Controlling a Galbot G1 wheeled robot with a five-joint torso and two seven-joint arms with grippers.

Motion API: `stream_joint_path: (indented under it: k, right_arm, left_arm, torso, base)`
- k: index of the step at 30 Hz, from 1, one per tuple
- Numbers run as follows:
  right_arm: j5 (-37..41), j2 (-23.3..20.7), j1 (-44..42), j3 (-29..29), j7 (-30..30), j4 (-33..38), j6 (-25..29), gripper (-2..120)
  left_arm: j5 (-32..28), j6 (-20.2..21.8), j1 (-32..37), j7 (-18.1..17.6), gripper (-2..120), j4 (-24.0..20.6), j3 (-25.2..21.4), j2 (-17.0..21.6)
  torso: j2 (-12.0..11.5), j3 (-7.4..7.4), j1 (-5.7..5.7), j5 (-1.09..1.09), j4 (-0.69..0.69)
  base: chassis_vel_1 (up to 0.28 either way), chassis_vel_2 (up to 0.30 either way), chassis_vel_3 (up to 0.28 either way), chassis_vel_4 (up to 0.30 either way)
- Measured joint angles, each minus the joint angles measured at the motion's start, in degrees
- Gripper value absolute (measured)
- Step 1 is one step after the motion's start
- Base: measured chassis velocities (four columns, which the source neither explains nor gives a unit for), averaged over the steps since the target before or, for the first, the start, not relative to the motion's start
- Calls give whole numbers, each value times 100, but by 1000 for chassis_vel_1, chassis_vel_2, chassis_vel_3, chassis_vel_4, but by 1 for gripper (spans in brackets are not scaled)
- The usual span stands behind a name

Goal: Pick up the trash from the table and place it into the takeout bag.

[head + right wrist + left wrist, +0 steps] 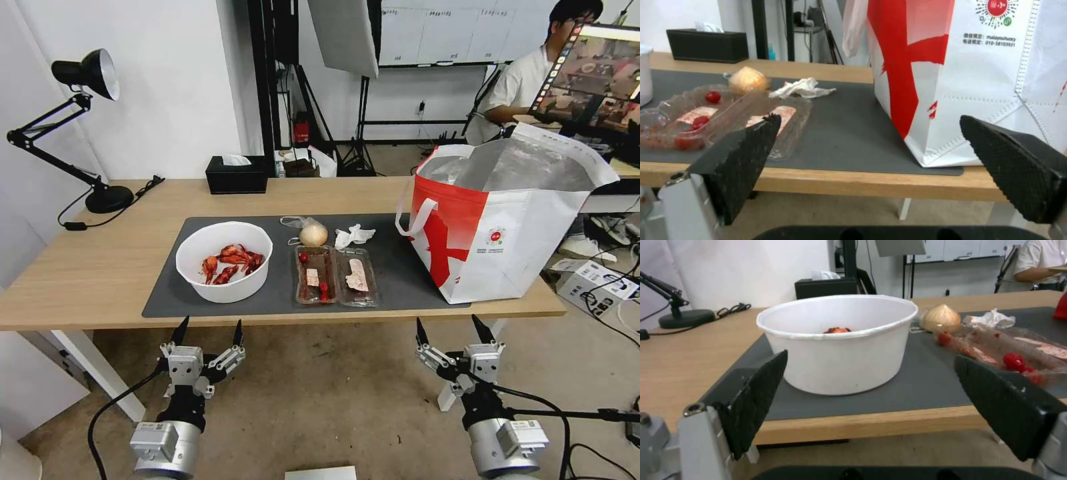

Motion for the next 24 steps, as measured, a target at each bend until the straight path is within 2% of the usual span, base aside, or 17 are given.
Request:
stream_joint_path:
  k: [24]
  right_arm:
    - [0,0,0,0,0,0,0,100]
  left_arm:
    - [0,0,0,0,100,0,0,0]
  torso:
    - [0,0,0,0,0]
  base:
    - [0,0,0,0]
